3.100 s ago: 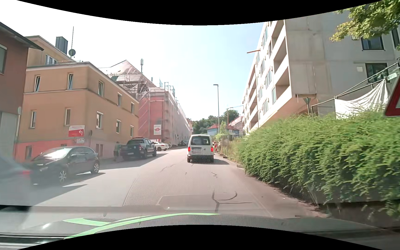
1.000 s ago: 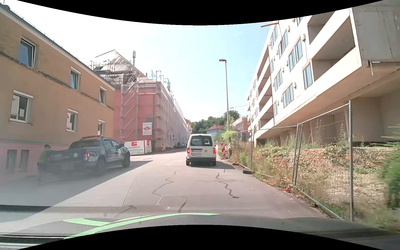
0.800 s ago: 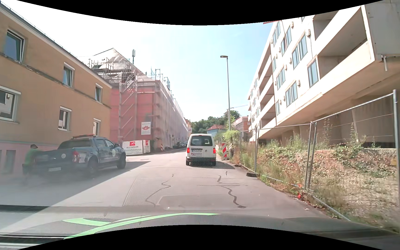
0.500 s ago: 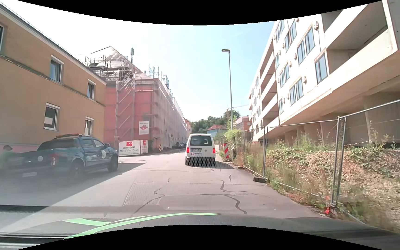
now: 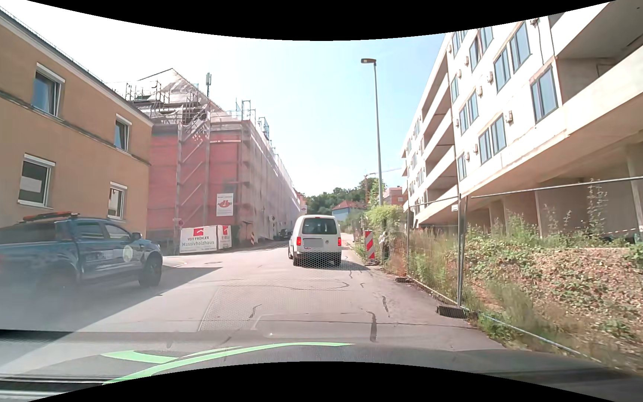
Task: Follow the waypoints while adhering to traffic rules and regulations
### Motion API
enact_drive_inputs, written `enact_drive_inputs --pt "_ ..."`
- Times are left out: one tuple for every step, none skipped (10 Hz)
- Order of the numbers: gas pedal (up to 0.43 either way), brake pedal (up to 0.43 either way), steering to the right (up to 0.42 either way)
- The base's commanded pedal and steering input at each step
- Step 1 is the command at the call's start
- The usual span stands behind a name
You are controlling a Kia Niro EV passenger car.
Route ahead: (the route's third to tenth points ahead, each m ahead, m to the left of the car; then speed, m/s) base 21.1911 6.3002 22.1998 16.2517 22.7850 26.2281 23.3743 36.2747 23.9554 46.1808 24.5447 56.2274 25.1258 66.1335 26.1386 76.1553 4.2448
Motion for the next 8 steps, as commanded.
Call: enact_drive_inputs --pt "0.248 0.000 0.003" --pt "0.248 0.000 0.003" --pt "0.248 0.000 0.003" --pt "0.248 0.000 0.003" --pt "0.248 0.000 0.003" --pt "0.248 0.000 0.002" --pt "0.248 0.000 0.003" --pt "0.228 0.000 0.002"
